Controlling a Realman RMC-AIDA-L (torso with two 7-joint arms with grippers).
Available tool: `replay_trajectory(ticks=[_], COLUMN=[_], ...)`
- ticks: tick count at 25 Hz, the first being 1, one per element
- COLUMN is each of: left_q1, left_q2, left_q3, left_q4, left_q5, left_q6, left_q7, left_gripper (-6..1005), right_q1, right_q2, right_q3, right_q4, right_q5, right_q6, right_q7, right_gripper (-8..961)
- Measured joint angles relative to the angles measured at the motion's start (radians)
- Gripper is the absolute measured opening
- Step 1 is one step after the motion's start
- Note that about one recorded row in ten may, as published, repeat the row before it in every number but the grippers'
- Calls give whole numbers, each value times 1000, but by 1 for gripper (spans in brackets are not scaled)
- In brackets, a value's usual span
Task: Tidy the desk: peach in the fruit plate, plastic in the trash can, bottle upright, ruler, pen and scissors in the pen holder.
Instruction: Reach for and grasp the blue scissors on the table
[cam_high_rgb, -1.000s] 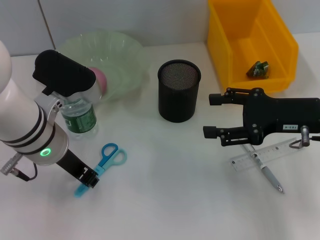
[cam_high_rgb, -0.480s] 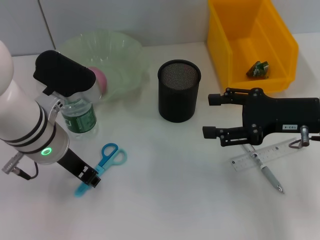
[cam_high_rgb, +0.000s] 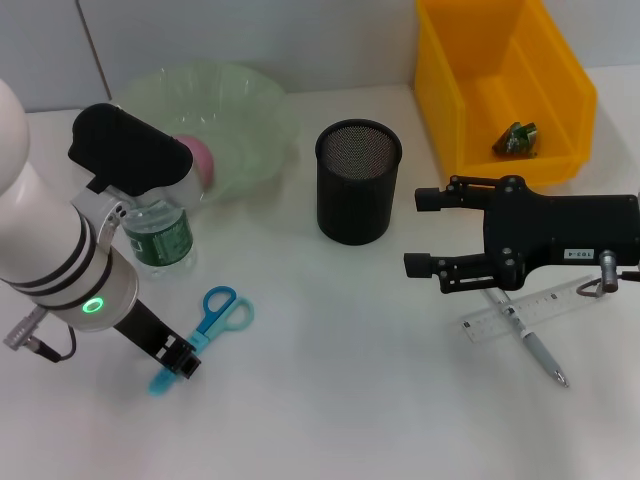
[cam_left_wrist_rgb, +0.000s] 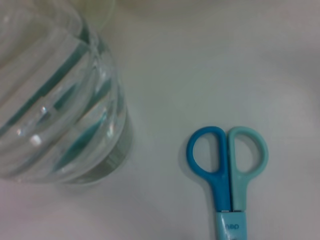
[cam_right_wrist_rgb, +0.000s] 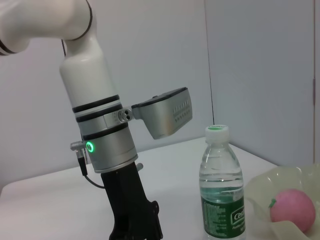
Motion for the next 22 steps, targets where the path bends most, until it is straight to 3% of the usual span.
replay_trajectory(ticks=[22], left_q1=[-1], left_q2=[-2], left_q3=[14], left_q4=[-20], left_q5=[-2], left_q6=[5], left_q7=[5], left_gripper=[441], right_q1=[3], right_q2=[0], right_q3=[-2], right_q4=[3], right_q5=[0], right_q6=[-1], right_q7=[0], right_gripper=[827])
